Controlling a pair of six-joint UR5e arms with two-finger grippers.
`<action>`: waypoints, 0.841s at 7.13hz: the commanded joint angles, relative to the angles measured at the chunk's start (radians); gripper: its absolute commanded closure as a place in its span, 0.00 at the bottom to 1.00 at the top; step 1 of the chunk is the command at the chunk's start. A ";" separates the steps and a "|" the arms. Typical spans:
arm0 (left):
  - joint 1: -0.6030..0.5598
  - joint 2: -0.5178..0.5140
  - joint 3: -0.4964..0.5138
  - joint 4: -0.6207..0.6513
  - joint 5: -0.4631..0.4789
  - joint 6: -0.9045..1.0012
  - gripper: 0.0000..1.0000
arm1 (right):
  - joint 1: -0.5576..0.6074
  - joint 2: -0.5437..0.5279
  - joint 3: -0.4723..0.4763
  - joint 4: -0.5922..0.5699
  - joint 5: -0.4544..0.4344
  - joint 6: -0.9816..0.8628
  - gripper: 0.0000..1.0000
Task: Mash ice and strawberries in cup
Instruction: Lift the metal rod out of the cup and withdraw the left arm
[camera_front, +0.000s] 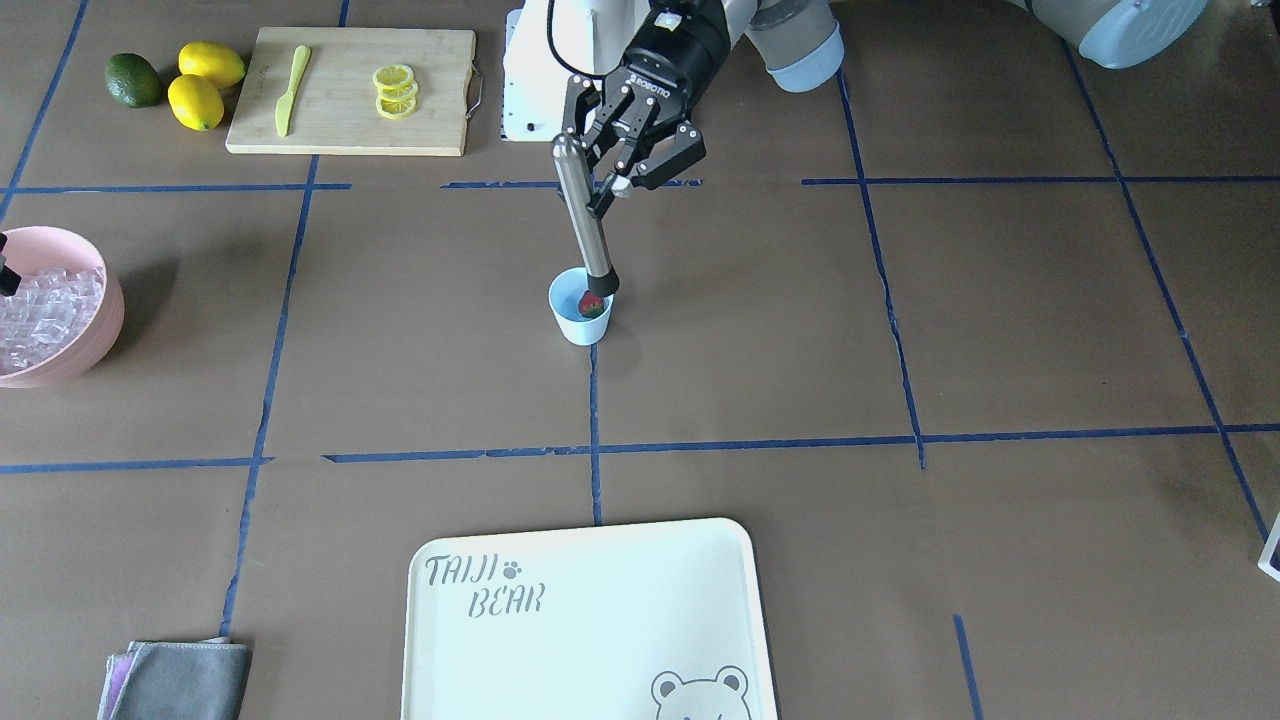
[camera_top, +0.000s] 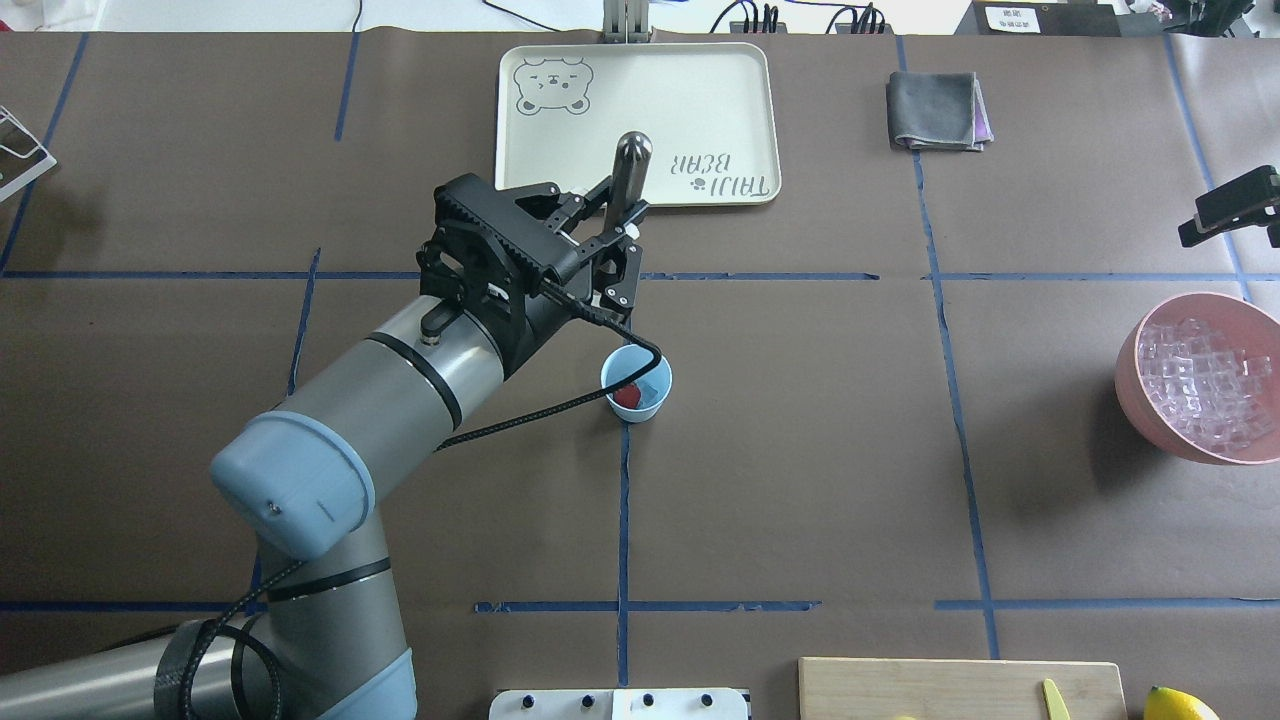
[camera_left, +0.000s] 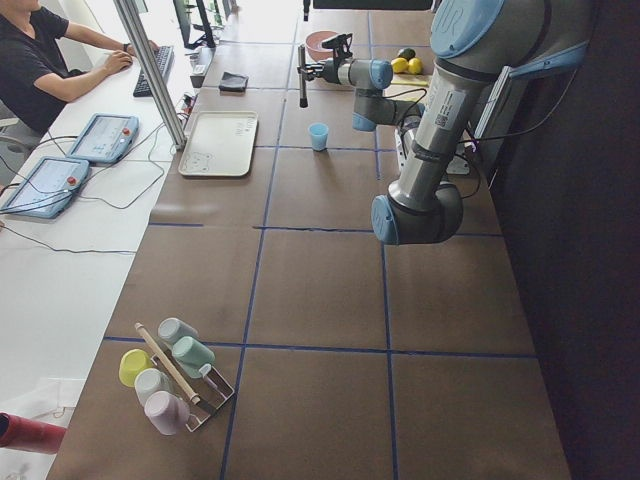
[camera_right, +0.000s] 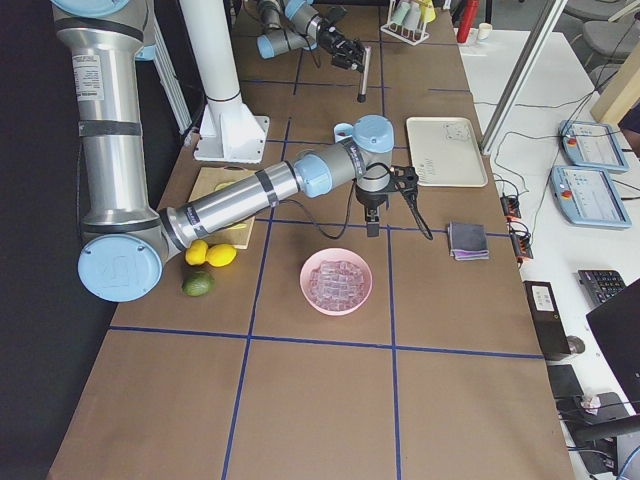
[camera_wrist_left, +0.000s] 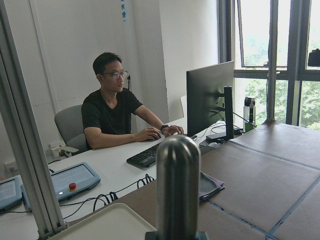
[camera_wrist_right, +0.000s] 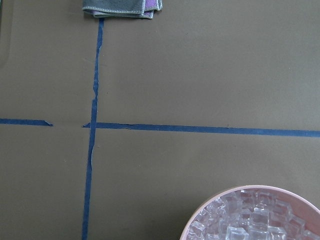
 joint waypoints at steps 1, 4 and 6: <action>-0.157 0.035 -0.015 0.242 -0.196 -0.173 1.00 | 0.000 -0.007 -0.003 0.000 -0.001 0.000 0.00; -0.414 0.295 -0.058 0.416 -0.624 -0.178 1.00 | 0.000 -0.012 -0.009 0.000 -0.004 0.000 0.00; -0.602 0.464 -0.019 0.454 -0.907 -0.172 1.00 | 0.009 -0.015 -0.025 0.002 -0.003 -0.012 0.00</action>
